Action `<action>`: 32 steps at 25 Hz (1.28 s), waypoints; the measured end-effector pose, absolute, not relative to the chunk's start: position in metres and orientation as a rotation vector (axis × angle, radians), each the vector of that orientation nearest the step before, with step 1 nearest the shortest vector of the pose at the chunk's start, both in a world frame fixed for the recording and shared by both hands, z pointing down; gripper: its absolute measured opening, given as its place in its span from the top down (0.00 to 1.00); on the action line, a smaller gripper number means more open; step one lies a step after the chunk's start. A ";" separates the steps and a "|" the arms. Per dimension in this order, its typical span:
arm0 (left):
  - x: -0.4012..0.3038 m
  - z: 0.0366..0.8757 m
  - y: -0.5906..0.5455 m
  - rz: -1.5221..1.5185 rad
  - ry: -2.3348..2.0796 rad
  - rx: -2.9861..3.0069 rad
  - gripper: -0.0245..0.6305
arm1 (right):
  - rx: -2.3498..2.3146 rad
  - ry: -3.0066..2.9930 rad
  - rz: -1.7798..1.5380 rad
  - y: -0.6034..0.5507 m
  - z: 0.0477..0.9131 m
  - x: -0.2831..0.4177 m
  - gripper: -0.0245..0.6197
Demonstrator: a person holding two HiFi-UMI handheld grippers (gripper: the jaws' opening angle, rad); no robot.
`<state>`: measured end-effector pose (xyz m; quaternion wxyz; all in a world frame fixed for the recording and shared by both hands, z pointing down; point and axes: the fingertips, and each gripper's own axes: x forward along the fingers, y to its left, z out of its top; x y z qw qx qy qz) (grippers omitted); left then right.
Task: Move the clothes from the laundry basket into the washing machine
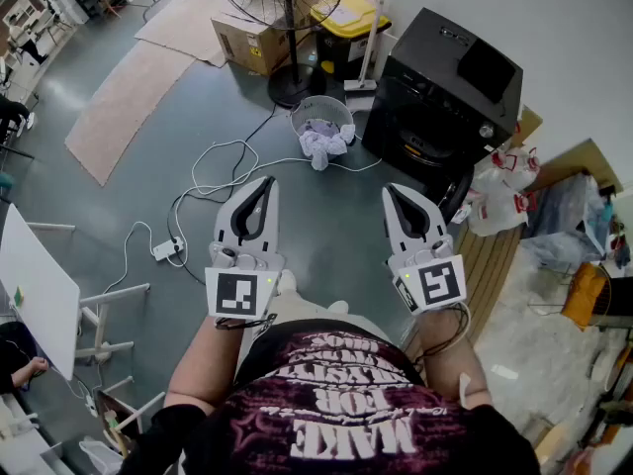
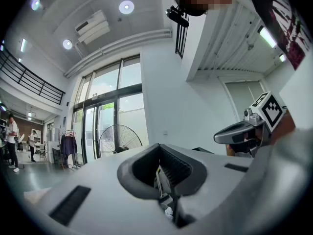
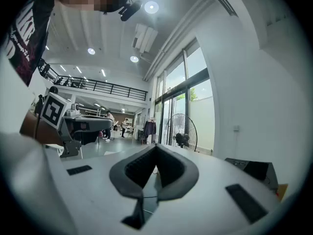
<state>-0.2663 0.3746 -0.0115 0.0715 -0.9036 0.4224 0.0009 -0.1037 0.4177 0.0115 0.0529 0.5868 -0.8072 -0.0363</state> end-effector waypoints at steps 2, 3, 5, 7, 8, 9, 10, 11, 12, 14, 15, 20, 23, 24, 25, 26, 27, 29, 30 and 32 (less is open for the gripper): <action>-0.261 -0.016 0.380 0.006 1.268 -2.706 0.96 | 1.786 -2.460 -0.108 0.424 0.011 -0.098 0.96; -0.258 -0.017 0.383 0.001 1.266 -2.702 0.96 | 1.787 -2.464 -0.106 0.427 0.011 -0.095 0.96; -0.252 -0.018 0.388 -0.016 1.257 -2.701 0.96 | 1.787 -2.474 -0.102 0.433 0.010 -0.090 0.96; -0.247 -0.018 0.392 -0.019 1.257 -2.708 0.96 | 1.787 -2.492 -0.093 0.439 0.010 -0.086 0.96; -0.246 -0.019 0.394 -0.016 1.261 -2.713 0.96 | 1.789 -2.504 -0.084 0.442 0.009 -0.084 0.96; -0.245 -0.020 0.395 -0.013 1.265 -2.718 0.96 | 1.792 -2.517 -0.073 0.444 0.009 -0.083 0.96; -0.245 -0.020 0.397 -0.011 1.270 -2.722 0.96 | 1.794 -2.529 -0.062 0.446 0.009 -0.083 0.96; -0.247 -0.020 0.399 -0.009 1.275 -2.723 0.96 | 1.795 -2.538 -0.051 0.447 0.010 -0.082 0.96; -0.248 -0.020 0.401 -0.009 1.281 -2.722 0.96 | 1.794 -2.543 -0.043 0.449 0.011 -0.082 0.96; -0.251 -0.019 0.404 -0.010 1.290 -2.719 0.96 | 1.792 -2.545 -0.031 0.452 0.014 -0.082 0.96; -0.253 -0.018 0.405 -0.016 1.294 -2.719 0.96 | 1.793 -2.545 -0.025 0.453 0.016 -0.081 0.96; -0.264 -0.004 0.399 -0.069 1.297 -2.731 0.96 | 1.824 -2.532 0.021 0.442 0.026 -0.077 0.96; -0.272 0.001 0.386 -0.078 1.289 -2.739 0.96 | 1.848 -2.519 0.032 0.430 0.029 -0.081 0.96; -0.273 0.000 0.380 -0.076 1.285 -2.742 0.96 | 1.852 -2.517 0.038 0.424 0.029 -0.081 0.96; -0.273 -0.001 0.374 -0.072 1.280 -2.743 0.96 | 1.853 -2.516 0.044 0.418 0.029 -0.082 0.96; -0.272 -0.002 0.368 -0.064 1.276 -2.743 0.96 | 1.849 -2.516 0.047 0.413 0.028 -0.083 0.96; -0.272 -0.003 0.361 -0.057 1.272 -2.742 0.96 | 1.842 -2.516 0.046 0.407 0.028 -0.084 0.96; -0.273 -0.003 0.346 -0.047 1.268 -2.742 0.96 | 1.826 -2.514 0.039 0.394 0.028 -0.089 0.96; -0.274 -0.003 0.338 -0.041 1.264 -2.746 0.96 | 1.819 -2.511 0.036 0.387 0.028 -0.092 0.96; -0.276 -0.003 0.321 -0.026 1.255 -2.755 0.96 | 1.806 -2.507 0.031 0.371 0.027 -0.098 0.96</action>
